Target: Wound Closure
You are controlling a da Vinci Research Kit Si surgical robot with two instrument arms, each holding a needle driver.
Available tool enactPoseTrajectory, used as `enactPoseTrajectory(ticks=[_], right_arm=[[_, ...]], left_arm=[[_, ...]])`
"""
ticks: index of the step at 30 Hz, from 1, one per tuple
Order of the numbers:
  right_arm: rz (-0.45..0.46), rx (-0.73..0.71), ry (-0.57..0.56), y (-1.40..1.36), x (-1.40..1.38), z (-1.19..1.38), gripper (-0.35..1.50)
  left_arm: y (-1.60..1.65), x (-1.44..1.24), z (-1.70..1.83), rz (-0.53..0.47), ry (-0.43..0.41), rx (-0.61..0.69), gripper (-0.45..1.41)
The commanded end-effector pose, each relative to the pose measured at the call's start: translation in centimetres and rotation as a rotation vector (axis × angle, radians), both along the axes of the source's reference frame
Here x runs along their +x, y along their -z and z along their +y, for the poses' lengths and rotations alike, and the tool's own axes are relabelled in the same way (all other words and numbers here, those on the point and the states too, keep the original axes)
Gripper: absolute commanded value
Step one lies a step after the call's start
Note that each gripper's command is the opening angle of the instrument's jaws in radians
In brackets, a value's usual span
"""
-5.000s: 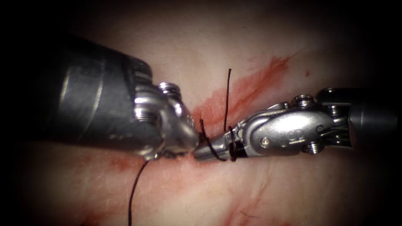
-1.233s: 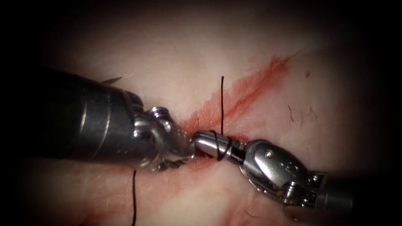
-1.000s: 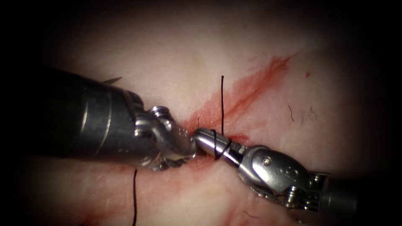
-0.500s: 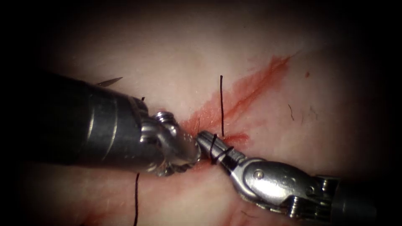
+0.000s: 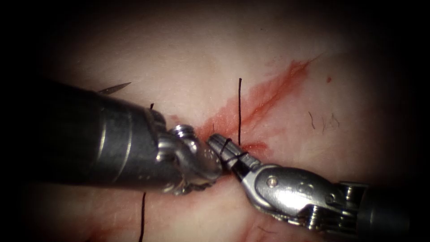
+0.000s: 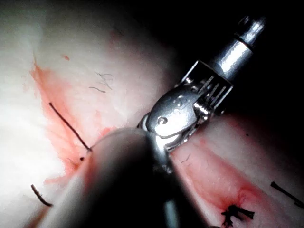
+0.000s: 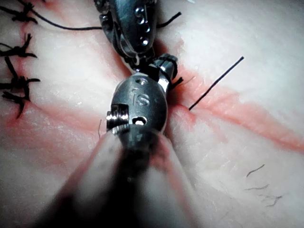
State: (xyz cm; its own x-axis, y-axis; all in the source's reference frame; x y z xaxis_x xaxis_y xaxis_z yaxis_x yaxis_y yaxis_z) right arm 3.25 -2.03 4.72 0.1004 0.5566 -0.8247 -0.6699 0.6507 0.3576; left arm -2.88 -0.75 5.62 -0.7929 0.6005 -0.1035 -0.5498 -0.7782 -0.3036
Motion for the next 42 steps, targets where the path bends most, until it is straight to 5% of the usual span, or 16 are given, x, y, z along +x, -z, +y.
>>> enactPoseTrajectory(ticks=[1,19,42], right_arm=[[0.03,0.052,-0.045,-0.01,0.11,0.03,-0.35],[-0.137,0.179,-0.139,0.02,0.09,-0.02,-0.35],[-0.152,0.177,-0.153,-0.11,-0.01,0.01,-0.35]], left_arm=[[-0.05,-0.04,0.02,-0.001,0.002,0.0,-0.45],[-0.05,0.02,0.03,0.028,-0.011,-0.006,-0.45],[-0.1,0.03,0.04,0.048,-0.019,-0.003,-0.45]])
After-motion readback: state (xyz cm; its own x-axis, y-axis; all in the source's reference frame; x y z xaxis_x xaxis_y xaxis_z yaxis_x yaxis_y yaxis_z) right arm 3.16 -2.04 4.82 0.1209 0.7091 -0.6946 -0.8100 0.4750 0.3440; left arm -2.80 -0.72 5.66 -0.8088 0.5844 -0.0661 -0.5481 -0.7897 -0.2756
